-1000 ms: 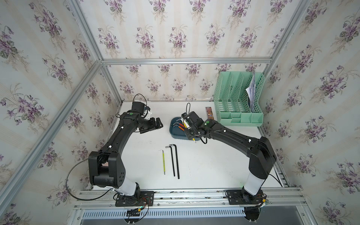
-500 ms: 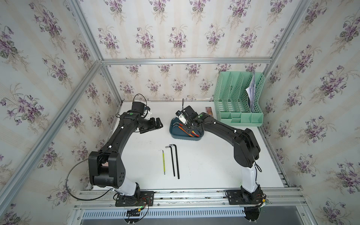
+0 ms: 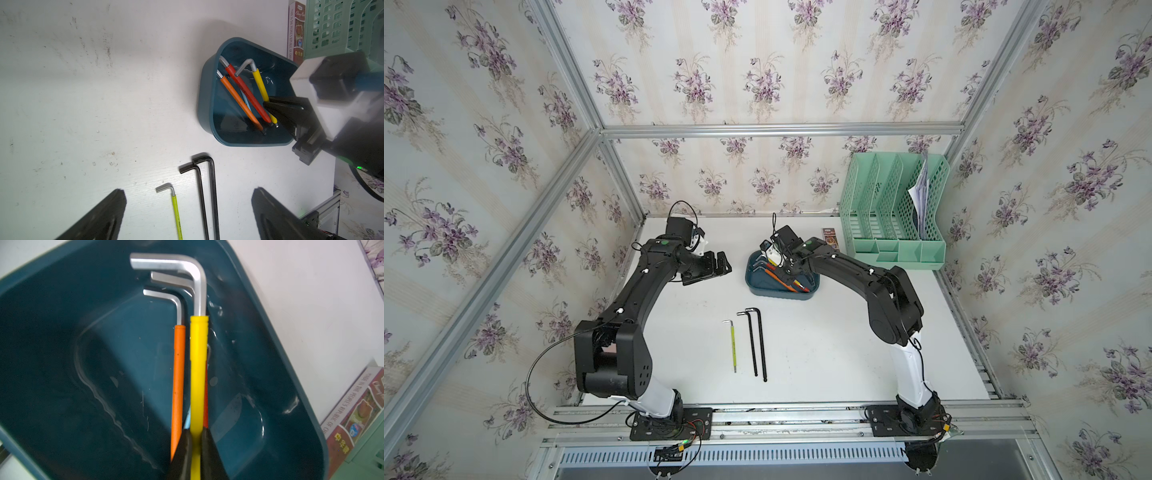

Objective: Put the hex key on the desktop into the storage box
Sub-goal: Place the Allen key in the storage box, then pick up the Allen key from the center of the board.

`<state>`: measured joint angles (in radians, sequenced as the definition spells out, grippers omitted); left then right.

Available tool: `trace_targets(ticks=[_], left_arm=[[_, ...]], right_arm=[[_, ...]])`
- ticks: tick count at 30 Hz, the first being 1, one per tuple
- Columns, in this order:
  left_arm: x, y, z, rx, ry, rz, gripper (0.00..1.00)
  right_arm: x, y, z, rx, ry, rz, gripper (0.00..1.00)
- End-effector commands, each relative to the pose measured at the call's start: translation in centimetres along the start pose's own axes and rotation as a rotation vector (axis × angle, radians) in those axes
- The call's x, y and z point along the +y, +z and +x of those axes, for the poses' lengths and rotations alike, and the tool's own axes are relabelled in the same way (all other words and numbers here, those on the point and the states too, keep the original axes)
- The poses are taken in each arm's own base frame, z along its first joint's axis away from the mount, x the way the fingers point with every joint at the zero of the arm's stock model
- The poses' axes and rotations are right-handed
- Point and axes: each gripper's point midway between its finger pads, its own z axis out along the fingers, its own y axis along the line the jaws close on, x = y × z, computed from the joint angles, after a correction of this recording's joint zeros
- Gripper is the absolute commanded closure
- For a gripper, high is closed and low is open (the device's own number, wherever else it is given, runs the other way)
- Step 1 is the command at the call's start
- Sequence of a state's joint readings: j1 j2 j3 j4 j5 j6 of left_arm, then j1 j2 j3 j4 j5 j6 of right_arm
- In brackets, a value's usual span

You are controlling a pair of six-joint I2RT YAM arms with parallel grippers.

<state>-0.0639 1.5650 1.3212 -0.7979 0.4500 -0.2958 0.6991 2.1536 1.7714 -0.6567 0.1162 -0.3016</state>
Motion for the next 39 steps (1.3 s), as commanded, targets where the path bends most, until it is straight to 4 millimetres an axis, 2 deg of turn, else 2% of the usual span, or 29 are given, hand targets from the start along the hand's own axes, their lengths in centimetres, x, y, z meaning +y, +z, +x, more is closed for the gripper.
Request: trace_targets(ticks=[1,5,10,14,16,20,24,27,32,35,39], left_arm=[[0.1,0.0,0.3,0.015,-0.004,-0.005,0.01],[0.1,0.1,0.3,0.013,-0.001,-0.005,0.01],[0.2,0.1,0.3,0.012,-0.002,-0.007,0.01],[0.1,0.0,0.3,0.008,0.001,-0.007,0.01],[0.1,0.0,0.3,0.007,0.002,-0.006,0.01],[0.0,-0.1,0.1,0.001,0.004,-0.004,0.01],[0.1,0.0,0.2,0.006,0.000,-0.008,0.01],[0.1,-0.1,0.1,0.007,-0.002,-0.006,0.01],[0.0,-0.2,0.0,0.001,-0.001,-0.002,0.01],[0.0,-0.2,0.0,0.003,-0.005,-0.002,0.01],[0.1,-0.3,0.1,0.008,-0.003,-0.008,0.01]], right_arm=[[-0.7,-1.1,-0.2,-0.004,0.024,0.027,0.73],[-1.6,-3.2,-1.0,-0.045,0.047,0.061,0.60],[-2.6,-7.1,-2.5,-0.138,0.108,0.089,0.56],[-3.2,-11.0,-3.1,-0.231,0.219,0.095,0.55],[-2.5,-12.7,-3.0,-0.286,0.287,0.045,0.57],[0.9,-15.1,-2.2,-0.380,0.448,-0.173,0.58],[4.5,-14.7,0.3,-0.386,0.656,-0.378,0.59],[7.1,-13.0,3.2,-0.330,0.770,-0.442,0.58],[11.2,-10.3,7.1,-0.171,0.800,-0.354,0.56],[12.9,-9.2,8.3,-0.103,0.795,-0.300,0.55],[15.2,-7.8,8.6,-0.039,0.758,-0.248,0.53]])
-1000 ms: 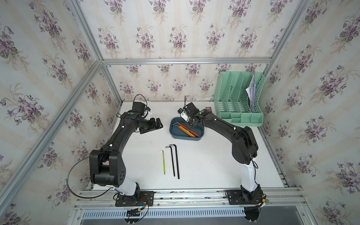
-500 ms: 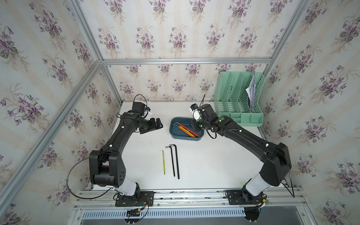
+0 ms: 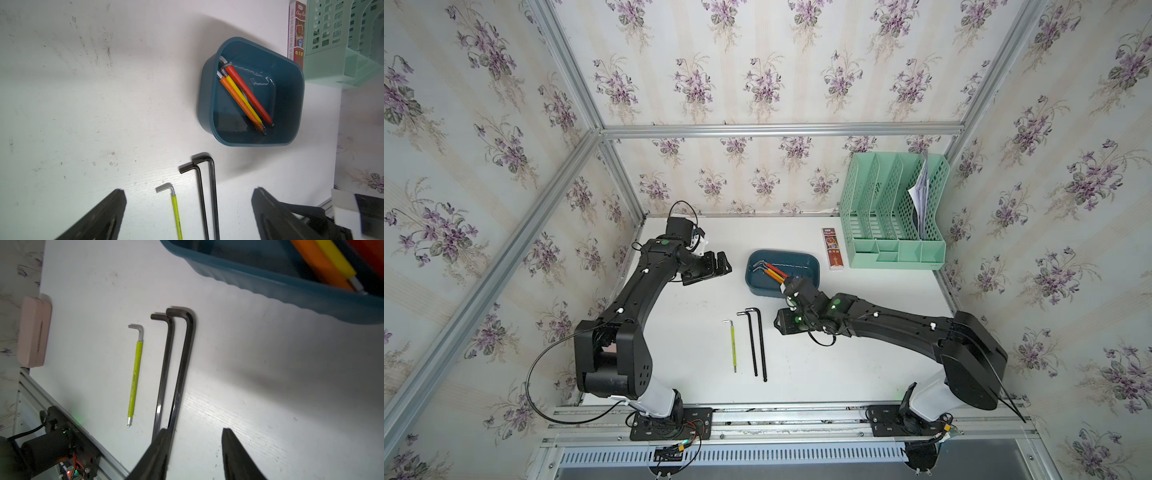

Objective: Put the hex key on the desktop into the storage box
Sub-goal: Pick up the Allen key from the center of the board.

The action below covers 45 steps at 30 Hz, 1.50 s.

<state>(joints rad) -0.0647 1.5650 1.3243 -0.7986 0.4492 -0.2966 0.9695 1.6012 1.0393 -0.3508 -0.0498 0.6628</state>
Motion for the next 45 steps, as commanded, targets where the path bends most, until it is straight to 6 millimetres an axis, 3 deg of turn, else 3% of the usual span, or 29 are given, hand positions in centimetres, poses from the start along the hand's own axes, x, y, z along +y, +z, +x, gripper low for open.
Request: trace_targets(ticks=[1,6,23,32,39,45], left_arm=[[0.1,-0.3,0.1,0.007,-0.001,-0.011,0.01],[0.6,-0.7,0.1,0.001,0.003,-0.039,0.01],[0.6,-1.3,0.0,-0.014,0.002,-0.049,0.01],[0.4,-1.4,0.0,-0.019,0.006,-0.037,0.01],[0.4,-1.4,0.1,-0.017,0.005,-0.034,0.01],[0.4,-1.3,0.1,-0.015,0.003,-0.033,0.01]], right_arm=[[0.1,1.1,0.6,0.009,0.024,0.078,0.53],[2.0,3.1,1.8,0.102,-0.023,0.110,0.52],[1.7,6.8,3.9,0.214,-0.114,0.291,0.52],[-2.9,5.5,5.0,0.222,-0.147,0.458,0.51],[-4.6,3.9,4.9,0.199,-0.103,0.421,0.51],[-1.7,4.1,4.0,0.173,-0.148,0.248,0.51]])
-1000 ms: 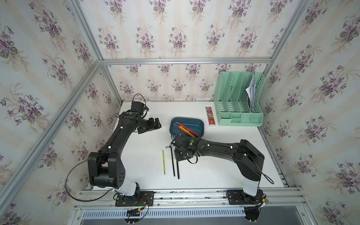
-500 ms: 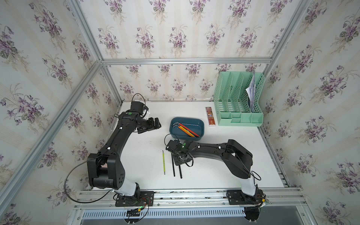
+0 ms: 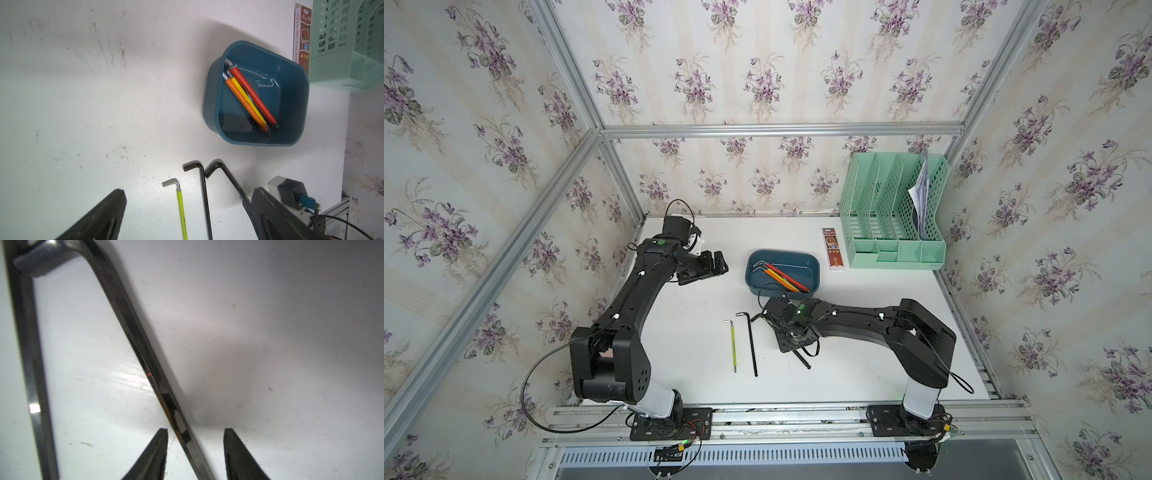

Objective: Put the hex key on the desktop into the storage box
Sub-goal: Pick up the Allen key from the center of the board.

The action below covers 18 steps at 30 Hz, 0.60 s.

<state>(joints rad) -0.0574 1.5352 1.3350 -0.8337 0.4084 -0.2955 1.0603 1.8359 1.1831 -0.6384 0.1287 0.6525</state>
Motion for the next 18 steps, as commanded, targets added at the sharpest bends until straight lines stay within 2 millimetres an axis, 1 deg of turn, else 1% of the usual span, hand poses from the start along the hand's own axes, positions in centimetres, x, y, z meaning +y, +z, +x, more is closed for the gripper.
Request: trace_targets(ticks=[1,6,10,13,18], left_arm=[[-0.1,0.0,0.1,0.003,0.005,0.010,0.01],[-0.1,-0.1,0.1,0.001,0.007,0.007,0.01],[0.0,0.0,0.1,0.002,0.005,0.002,0.01],[0.1,0.1,0.1,0.006,0.005,0.001,0.01],[0.1,0.2,0.1,0.006,0.003,0.001,0.01]], right_arm=[[2.3,-0.4,-1.4,-0.037,-0.057,-0.096,0.51],[2.6,0.8,-2.3,-0.019,-0.145,-0.043,0.53],[2.7,1.9,-2.1,0.013,-0.181,-0.024,0.54],[1.9,2.7,-1.6,0.026,-0.190,0.012,0.54],[-0.1,4.3,-0.3,0.041,-0.179,0.088,0.56]])
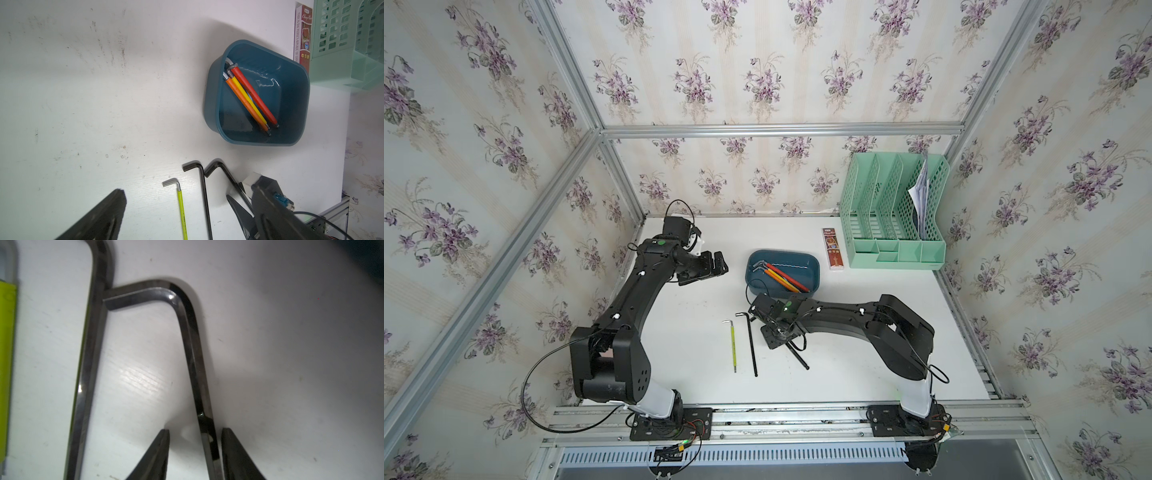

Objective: Put the hex key on the desktop into the storage box
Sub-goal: Pick up the Allen key from the center of the board.

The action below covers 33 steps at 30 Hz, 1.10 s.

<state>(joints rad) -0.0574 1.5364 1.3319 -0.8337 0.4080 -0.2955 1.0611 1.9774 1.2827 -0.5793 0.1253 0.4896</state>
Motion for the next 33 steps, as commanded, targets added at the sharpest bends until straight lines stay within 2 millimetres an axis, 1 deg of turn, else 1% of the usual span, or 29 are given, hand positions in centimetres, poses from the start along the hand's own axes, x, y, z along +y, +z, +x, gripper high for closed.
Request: trace_targets(ticks=[1,3,6,7,10,11,14,19,24,28,31,33], left_arm=[[0.0,0.1,0.0,0.005,0.003,0.001,0.01],[0.1,0.3,0.0,0.009,0.002,0.001,0.01],[0.1,0.5,0.0,0.011,-0.004,0.005,0.01],[-0.1,0.6,0.0,0.014,-0.006,0.015,0.01],[-0.2,0.8,0.1,0.025,-0.009,0.026,0.01],[-0.1,0.9,0.2,0.028,-0.011,0.023,0.01],[0.1,0.9,0.2,0.022,-0.007,0.012,0.01],[0.2,1.0,0.2,0.025,-0.010,0.009,0.01],[0.4,1.4,0.3,0.030,-0.013,0.003,0.01],[0.4,1.5,0.3,0.037,-0.015,0.003,0.01],[0.4,1.3,0.3,0.032,-0.010,0.003,0.01],[0.4,1.2,0.3,0.027,-0.007,0.002,0.01]], right_arm=[[-2.3,2.0,2.6,0.068,-0.015,0.102,0.58],[-2.5,2.5,3.1,0.074,-0.010,0.103,0.63],[-2.8,2.9,3.6,0.073,-0.006,0.107,0.78],[-3.1,2.9,3.7,0.070,-0.006,0.117,0.84],[-3.8,2.3,3.3,0.038,-0.005,0.148,0.97],[-3.8,2.0,3.0,0.024,-0.007,0.150,0.99],[-4.3,0.3,1.5,-0.052,0.009,0.169,1.00],[-4.0,-4.3,-1.9,-0.220,0.027,0.122,1.00],[-4.2,-8.0,-4.4,-0.298,0.031,0.056,1.00],[-4.8,-11.3,-6.8,-0.382,0.014,0.016,1.00],[-5.7,-13.1,-8.8,-0.433,0.000,-0.010,1.00],[-6.3,-13.9,-10.2,-0.463,-0.022,-0.032,1.00]])
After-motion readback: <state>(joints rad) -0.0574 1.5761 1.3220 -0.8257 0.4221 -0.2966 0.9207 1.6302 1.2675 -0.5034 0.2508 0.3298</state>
